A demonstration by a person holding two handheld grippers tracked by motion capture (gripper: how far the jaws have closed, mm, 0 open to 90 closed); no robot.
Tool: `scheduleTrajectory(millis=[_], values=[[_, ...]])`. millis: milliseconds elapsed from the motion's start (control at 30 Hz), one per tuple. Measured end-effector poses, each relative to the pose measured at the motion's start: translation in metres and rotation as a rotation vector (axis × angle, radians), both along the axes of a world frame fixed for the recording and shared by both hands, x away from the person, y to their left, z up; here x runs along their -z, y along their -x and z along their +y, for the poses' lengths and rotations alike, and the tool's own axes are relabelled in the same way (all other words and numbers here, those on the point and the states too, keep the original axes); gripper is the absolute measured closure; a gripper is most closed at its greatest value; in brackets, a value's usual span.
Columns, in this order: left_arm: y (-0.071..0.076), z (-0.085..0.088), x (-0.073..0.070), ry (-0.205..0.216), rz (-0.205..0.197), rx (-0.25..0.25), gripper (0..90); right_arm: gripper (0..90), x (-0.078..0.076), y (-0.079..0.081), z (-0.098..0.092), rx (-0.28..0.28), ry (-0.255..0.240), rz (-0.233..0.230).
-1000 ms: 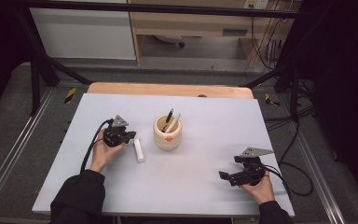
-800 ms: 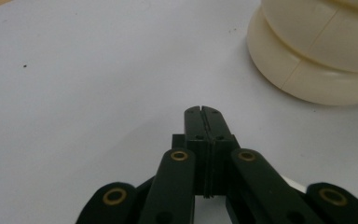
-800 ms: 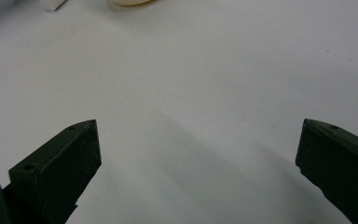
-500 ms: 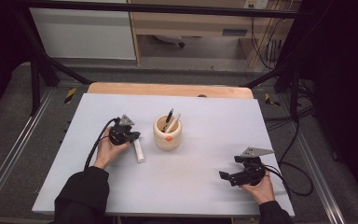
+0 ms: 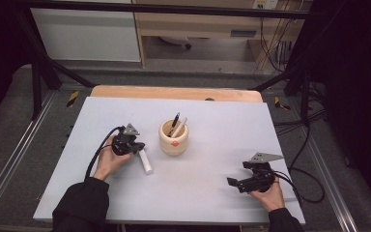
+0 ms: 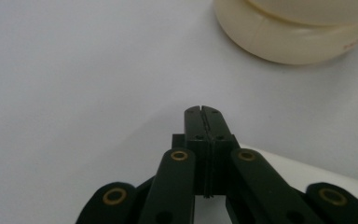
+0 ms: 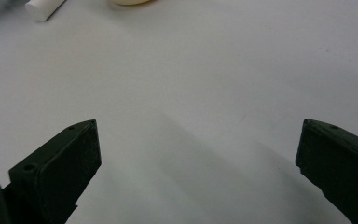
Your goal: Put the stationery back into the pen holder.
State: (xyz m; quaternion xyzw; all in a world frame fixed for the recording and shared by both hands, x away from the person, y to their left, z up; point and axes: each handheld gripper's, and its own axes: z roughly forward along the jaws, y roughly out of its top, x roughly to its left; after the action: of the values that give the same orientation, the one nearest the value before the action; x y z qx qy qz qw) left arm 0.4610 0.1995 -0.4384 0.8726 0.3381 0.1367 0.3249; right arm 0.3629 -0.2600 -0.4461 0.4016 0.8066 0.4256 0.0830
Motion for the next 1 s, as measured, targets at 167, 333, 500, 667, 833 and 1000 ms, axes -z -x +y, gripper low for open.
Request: scheduleTrajectory(millis=[167, 333, 500, 667, 833, 1000], values=[[0.011, 0.001, 0.000, 0.019, -0.002, 0.008, 89.6, 0.7, 0.000, 0.000, 0.001, 0.001, -0.001, 0.000], [0.015, 0.001, 0.000, 0.018, -0.008, 0.003, 89.5, 0.7, 0.000, 0.000, 0.001, -0.003, 0.001, -0.006], [0.023, 0.012, -0.006, 0.006, -0.019, -0.023, 86.2, 0.7, -0.004, 0.001, 0.009, -0.007, 0.010, -0.008], [0.038, 0.032, -0.015, 0.026, -0.019, -0.058, 77.7, 0.7, -0.008, 0.002, 0.025, -0.026, 0.036, -0.006], [0.054, 0.047, -0.017, 0.048, -0.018, -0.092, 63.1, 0.7, -0.011, 0.002, 0.045, -0.043, 0.048, -0.008], [0.068, 0.060, -0.014, 0.069, -0.018, -0.138, 45.9, 0.7, -0.015, 0.002, 0.069, -0.055, 0.079, -0.018]])
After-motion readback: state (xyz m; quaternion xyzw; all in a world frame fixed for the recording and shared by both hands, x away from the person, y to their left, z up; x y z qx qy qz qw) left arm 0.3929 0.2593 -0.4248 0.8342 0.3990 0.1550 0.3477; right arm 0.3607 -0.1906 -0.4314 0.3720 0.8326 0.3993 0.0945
